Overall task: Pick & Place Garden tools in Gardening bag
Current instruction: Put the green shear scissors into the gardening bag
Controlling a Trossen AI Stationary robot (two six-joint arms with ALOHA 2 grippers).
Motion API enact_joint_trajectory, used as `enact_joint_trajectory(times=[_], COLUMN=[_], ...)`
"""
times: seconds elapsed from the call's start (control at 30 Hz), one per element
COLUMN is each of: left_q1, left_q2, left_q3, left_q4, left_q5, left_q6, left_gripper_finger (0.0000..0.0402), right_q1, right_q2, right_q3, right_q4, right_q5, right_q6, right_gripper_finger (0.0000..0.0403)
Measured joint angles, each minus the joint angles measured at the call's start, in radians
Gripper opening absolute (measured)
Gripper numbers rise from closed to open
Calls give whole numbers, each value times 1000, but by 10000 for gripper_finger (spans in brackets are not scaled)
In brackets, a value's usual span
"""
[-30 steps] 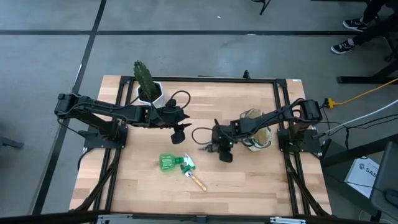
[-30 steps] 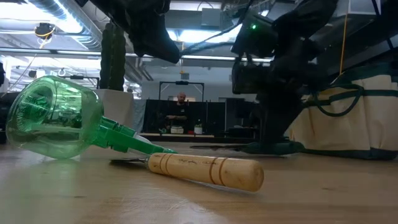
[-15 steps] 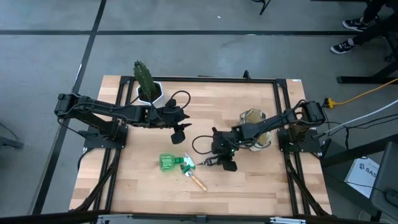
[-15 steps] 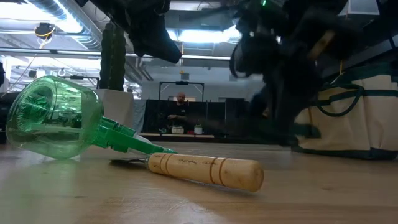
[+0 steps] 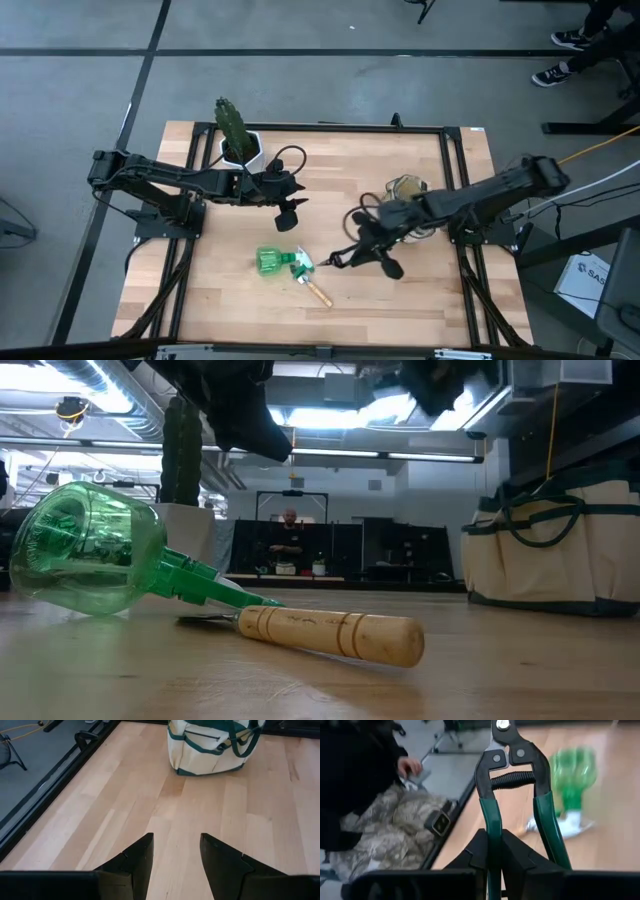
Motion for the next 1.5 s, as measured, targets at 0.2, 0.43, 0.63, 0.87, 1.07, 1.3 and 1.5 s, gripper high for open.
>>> enact_joint_trajectory(times=[0.2,0.43,0.63,0.87,1.07,1.3,1.5], left_q1=[0,0,0,0,0,0,0], left_q2=[0,0,0,0,0,0,0], left_q3=[0,0,0,0,0,0,0], left_q4=[0,0,0,0,0,0,0], left_q5=[0,0,0,0,0,0,0], left_q6=[0,0,0,0,0,0,0], left_gripper_finger=[157,157,157,157,157,157,157], right_q1=[11,10,13,43,61,63,63], right_q2=[-146,-269,-337,-363,-361,-361,-360], right_q3=[0,0,0,0,0,0,0], right_q4=[17,77,104,106,112,199,214], right_q5=[47,62,119,332,501,687,775], right_q6=[-29,-63,-61,0,71,116,90], right_gripper_finger=[30,30,30,30,30,30,30])
